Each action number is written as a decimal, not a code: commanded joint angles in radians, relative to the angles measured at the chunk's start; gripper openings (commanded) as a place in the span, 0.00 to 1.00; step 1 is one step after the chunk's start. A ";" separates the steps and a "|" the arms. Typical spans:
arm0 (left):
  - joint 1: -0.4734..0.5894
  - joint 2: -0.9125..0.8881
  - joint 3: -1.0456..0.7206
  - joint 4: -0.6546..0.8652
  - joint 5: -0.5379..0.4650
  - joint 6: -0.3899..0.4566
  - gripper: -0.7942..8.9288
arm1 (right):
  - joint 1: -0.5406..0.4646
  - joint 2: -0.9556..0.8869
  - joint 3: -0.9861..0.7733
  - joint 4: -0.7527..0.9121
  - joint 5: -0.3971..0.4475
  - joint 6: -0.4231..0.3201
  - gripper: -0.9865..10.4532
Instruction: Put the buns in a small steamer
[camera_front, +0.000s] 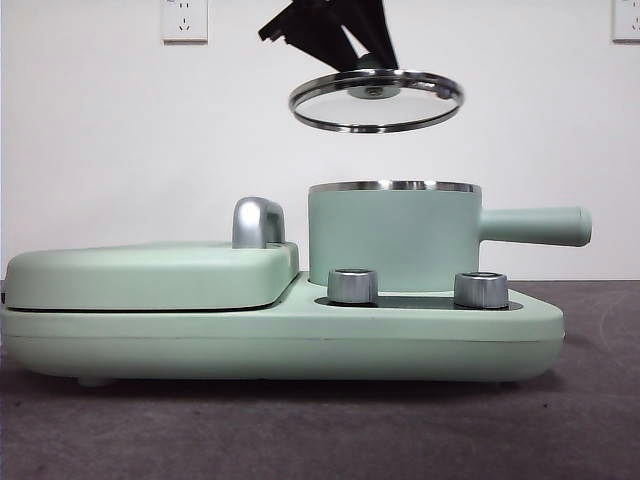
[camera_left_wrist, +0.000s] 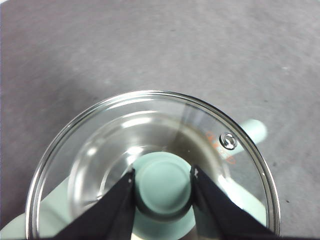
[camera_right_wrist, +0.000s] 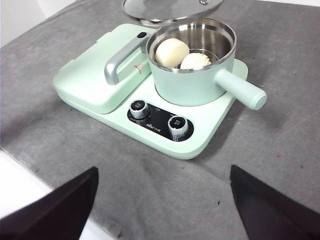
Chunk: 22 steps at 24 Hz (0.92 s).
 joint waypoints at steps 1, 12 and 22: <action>-0.024 0.012 0.042 0.031 0.003 0.033 0.10 | 0.006 -0.001 0.004 0.014 0.003 0.010 0.45; -0.029 0.113 0.042 0.029 0.003 0.039 0.10 | 0.006 -0.001 0.004 0.014 0.003 0.012 0.45; -0.014 0.150 0.042 0.039 0.003 0.050 0.10 | 0.006 -0.001 0.004 0.014 0.003 0.028 0.45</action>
